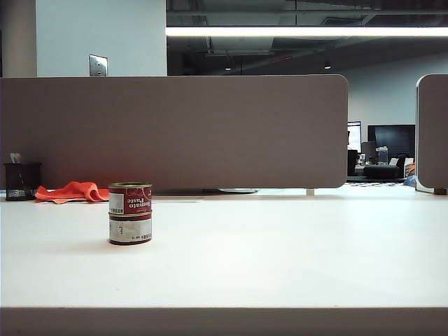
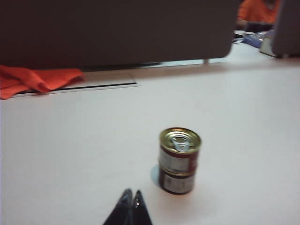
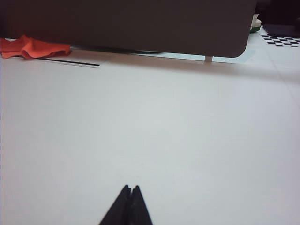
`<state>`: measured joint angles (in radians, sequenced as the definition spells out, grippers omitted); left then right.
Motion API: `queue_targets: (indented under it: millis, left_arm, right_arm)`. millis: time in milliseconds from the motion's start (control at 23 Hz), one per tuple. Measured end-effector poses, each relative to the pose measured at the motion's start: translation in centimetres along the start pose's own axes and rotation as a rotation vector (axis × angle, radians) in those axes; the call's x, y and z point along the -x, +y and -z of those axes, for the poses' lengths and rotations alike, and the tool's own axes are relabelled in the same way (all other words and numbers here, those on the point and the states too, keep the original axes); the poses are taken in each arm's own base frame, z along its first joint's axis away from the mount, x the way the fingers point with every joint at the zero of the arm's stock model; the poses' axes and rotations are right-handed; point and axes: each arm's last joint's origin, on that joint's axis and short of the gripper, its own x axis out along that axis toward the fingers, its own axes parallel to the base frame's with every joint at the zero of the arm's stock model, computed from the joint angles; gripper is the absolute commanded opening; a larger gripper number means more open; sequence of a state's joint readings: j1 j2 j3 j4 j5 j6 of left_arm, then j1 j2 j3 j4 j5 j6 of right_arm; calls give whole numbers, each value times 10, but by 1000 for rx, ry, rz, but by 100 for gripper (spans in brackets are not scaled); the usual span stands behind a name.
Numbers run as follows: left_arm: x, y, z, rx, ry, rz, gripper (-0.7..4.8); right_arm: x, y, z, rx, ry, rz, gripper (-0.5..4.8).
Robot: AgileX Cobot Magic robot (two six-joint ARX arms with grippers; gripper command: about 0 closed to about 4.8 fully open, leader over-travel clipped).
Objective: Stack a can of tomatoes on the right onto the can of tomatoes on the left.
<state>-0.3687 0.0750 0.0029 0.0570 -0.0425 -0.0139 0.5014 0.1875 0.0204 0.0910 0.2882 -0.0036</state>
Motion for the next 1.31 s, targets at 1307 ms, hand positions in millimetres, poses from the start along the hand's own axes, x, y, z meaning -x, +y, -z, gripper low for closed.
queue_targets:
  millis: [1307]
  left_arm:
    - [0, 2, 3, -94, 27, -51, -5]
  right_arm:
    - [10, -39, 4, -32, -27, 370, -5]
